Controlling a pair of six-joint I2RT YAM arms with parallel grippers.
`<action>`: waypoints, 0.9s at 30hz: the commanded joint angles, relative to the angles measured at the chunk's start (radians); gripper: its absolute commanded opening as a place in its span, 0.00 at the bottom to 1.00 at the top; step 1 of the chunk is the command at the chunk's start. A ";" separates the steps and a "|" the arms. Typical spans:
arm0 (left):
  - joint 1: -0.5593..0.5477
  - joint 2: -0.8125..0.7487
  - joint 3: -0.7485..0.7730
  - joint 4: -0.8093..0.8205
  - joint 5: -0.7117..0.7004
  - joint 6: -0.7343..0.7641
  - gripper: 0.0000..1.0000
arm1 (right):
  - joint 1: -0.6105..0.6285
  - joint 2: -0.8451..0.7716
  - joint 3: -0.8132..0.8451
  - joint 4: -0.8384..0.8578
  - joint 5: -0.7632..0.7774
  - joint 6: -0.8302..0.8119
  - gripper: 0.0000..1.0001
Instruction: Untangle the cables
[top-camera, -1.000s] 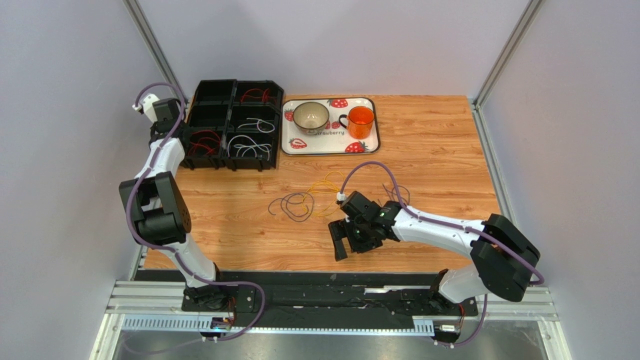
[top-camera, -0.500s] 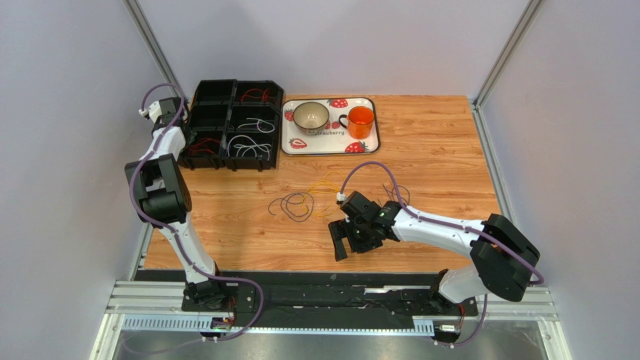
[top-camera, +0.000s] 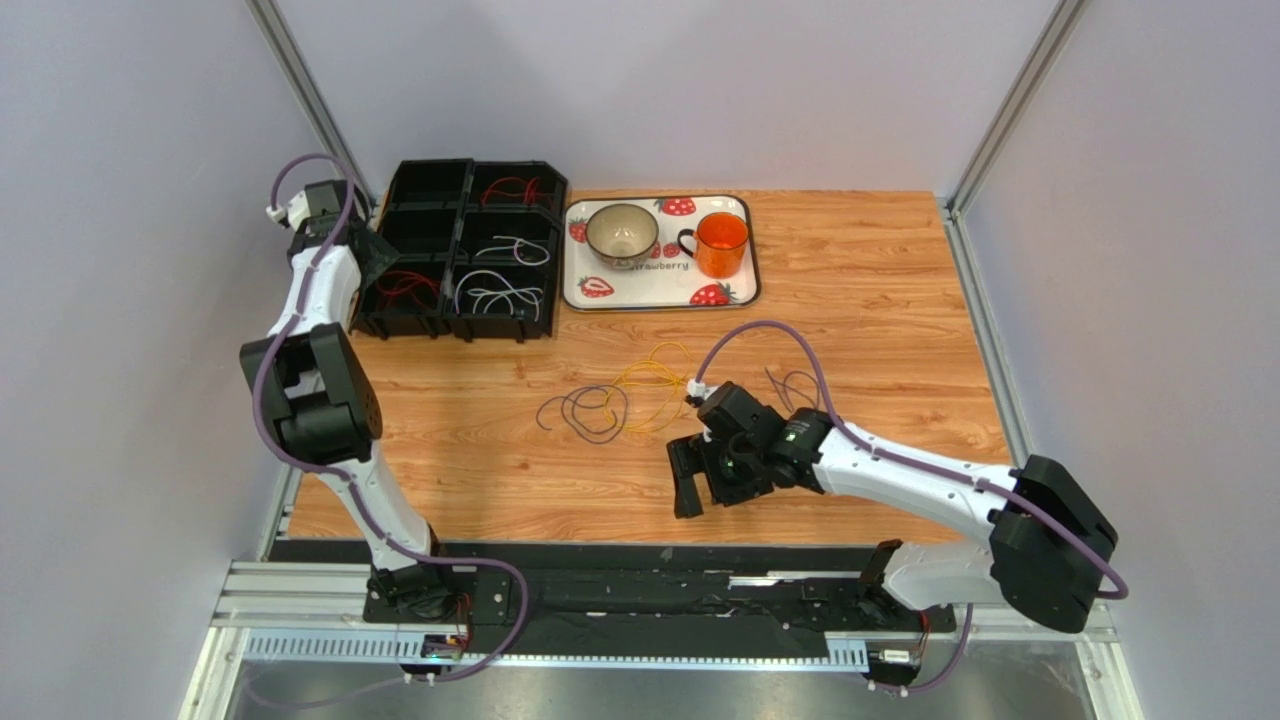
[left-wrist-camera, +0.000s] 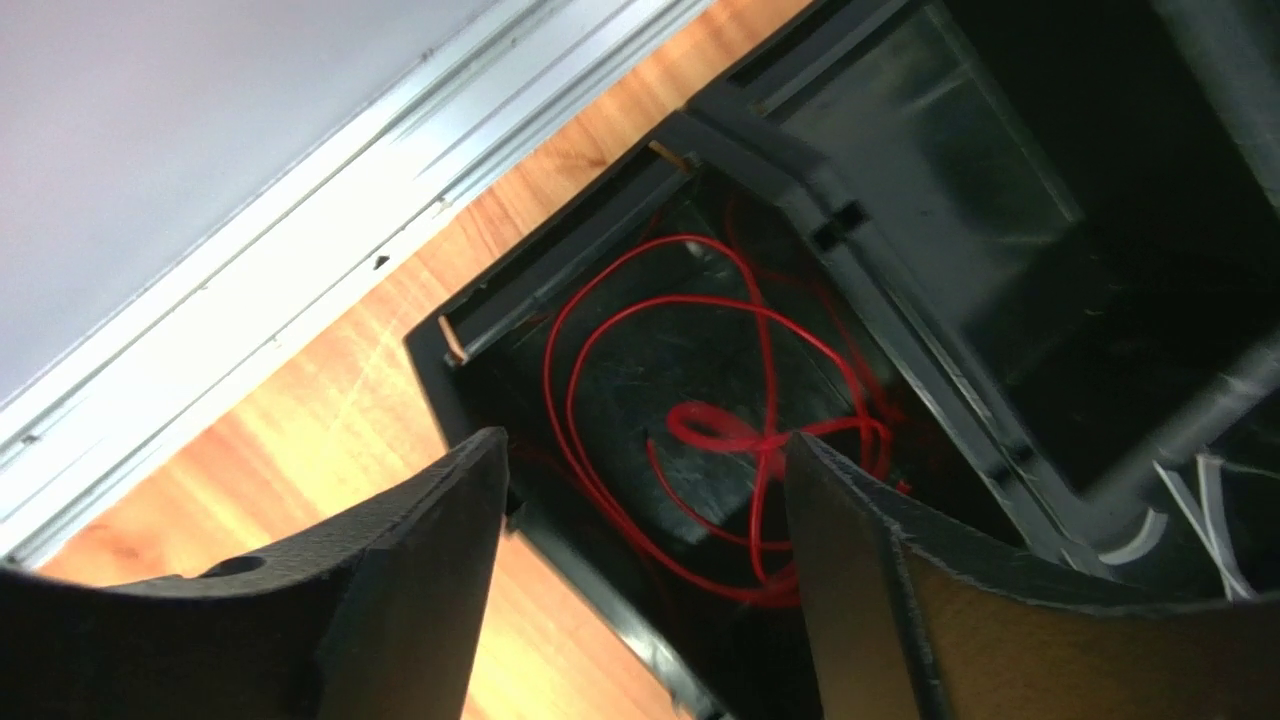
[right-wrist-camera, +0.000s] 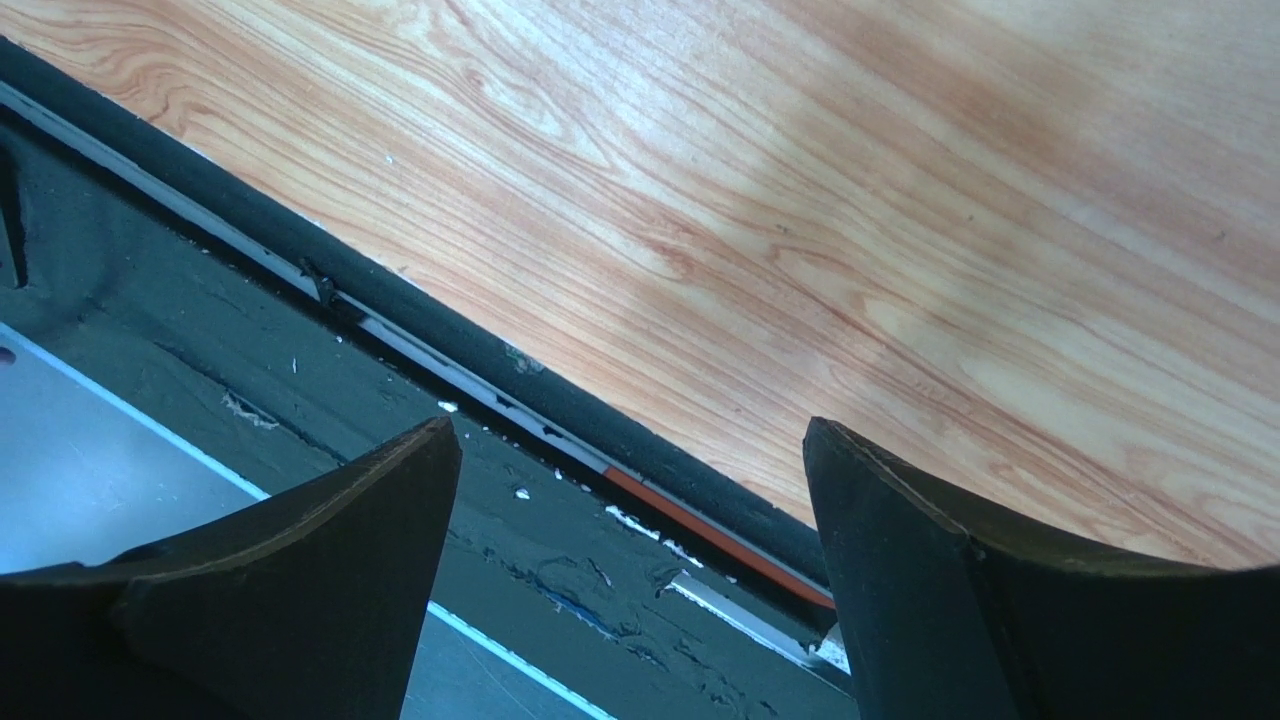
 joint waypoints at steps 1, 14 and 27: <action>0.006 -0.175 0.038 -0.049 -0.014 0.018 0.90 | 0.007 -0.053 -0.014 -0.017 0.024 0.025 0.89; -0.243 -0.403 0.007 -0.161 -0.123 0.137 0.94 | 0.036 -0.178 -0.010 -0.080 0.050 0.090 0.89; -0.685 -0.675 -0.258 -0.195 -0.040 0.156 0.90 | 0.061 -0.262 -0.013 -0.157 0.108 0.183 0.89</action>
